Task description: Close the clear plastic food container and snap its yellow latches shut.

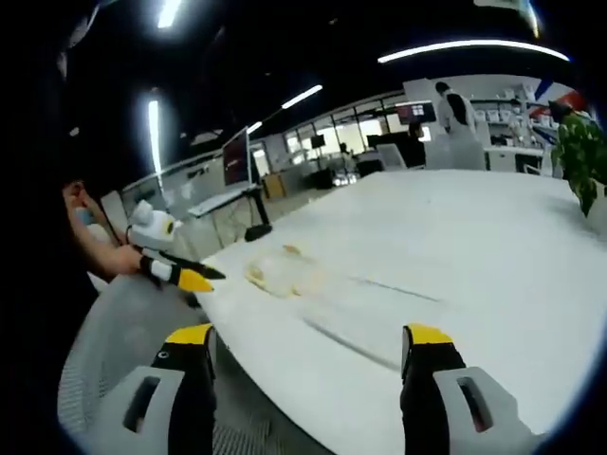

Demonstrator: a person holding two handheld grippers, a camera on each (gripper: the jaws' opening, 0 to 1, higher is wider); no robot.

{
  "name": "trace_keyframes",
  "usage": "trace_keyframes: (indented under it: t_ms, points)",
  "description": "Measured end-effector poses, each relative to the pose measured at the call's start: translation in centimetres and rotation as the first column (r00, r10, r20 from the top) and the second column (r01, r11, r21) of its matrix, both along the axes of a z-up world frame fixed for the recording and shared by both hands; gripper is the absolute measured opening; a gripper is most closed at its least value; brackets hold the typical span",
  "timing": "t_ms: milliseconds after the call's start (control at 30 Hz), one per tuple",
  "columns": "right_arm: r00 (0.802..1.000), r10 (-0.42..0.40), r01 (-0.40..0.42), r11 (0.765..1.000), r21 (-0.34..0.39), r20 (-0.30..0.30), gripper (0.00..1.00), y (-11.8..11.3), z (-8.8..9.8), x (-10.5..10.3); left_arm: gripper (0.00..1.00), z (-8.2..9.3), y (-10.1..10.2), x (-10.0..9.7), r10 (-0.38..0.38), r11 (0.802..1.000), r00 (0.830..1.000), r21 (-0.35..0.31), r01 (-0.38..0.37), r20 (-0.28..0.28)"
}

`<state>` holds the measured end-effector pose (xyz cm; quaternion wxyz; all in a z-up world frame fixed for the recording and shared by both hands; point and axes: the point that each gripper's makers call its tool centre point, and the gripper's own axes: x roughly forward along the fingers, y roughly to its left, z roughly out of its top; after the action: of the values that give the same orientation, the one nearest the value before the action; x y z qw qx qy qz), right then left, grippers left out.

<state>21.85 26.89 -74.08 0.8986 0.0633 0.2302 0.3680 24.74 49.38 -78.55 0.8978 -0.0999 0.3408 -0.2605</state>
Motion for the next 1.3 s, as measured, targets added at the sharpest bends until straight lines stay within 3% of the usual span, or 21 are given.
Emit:
trace_keyframes:
  t_ms: [67, 267, 833, 967, 1033, 1100, 1133, 1233, 1300]
  points:
    - [1.000, 0.007, -0.007, 1.000, -0.010, 0.020, 0.82, 0.1, 0.1, 0.0, 0.88, 0.0, 0.0, 0.0, 0.000, 1.000, 1.000, 0.000, 0.000, 0.004]
    - [0.999, 0.033, -0.033, 0.999, -0.009, -0.007, 0.80, 0.5, -0.3, -0.4, 0.85, 0.0, -0.1, 0.1, -0.009, 1.000, 1.000, -0.007, 0.009, 0.001]
    - [1.000, 0.014, -0.014, 1.000, -0.008, -0.023, 0.68, 0.1, -0.2, -0.1, 0.79, -0.4, -0.4, -0.2, -0.033, 0.999, 0.999, -0.007, 0.033, -0.036]
    - [1.000, 0.018, -0.019, 1.000, -0.013, -0.013, 0.67, 0.0, -0.1, 0.0, 0.77, -0.2, -0.5, -0.1, -0.042, 0.999, 0.999, -0.007, 0.042, -0.020]
    - [1.000, 0.009, -0.008, 0.999, 0.035, -0.024, 0.62, 0.2, 0.7, 0.2, 0.76, 0.1, -0.4, 0.0, -0.049, 0.999, 0.999, -0.002, 0.049, -0.019]
    - [0.999, 0.039, -0.038, 0.999, 0.034, -0.020, 0.61, 0.4, 1.3, 0.3, 0.70, 1.7, 0.0, 0.9, -0.052, 0.998, 0.997, 0.036, 0.050, 0.061]
    - [0.999, 0.033, -0.032, 0.999, 0.038, -0.018, 0.60, 0.5, 1.8, 0.5, 0.69, 2.1, -0.1, 1.0, -0.061, 0.998, 0.996, 0.037, 0.058, 0.071]
    - [1.000, 0.020, -0.020, 0.999, 0.047, 0.004, 0.59, 0.3, 2.3, 0.8, 0.71, 2.4, -1.5, 0.6, -0.131, 0.991, 0.989, 0.047, 0.128, 0.069]
    - [1.000, 0.021, -0.022, 0.999, 0.034, 0.011, 0.57, 0.3, 2.3, 0.9, 0.70, 2.3, -1.7, 0.5, -0.137, 0.990, 0.988, 0.049, 0.134, 0.070]
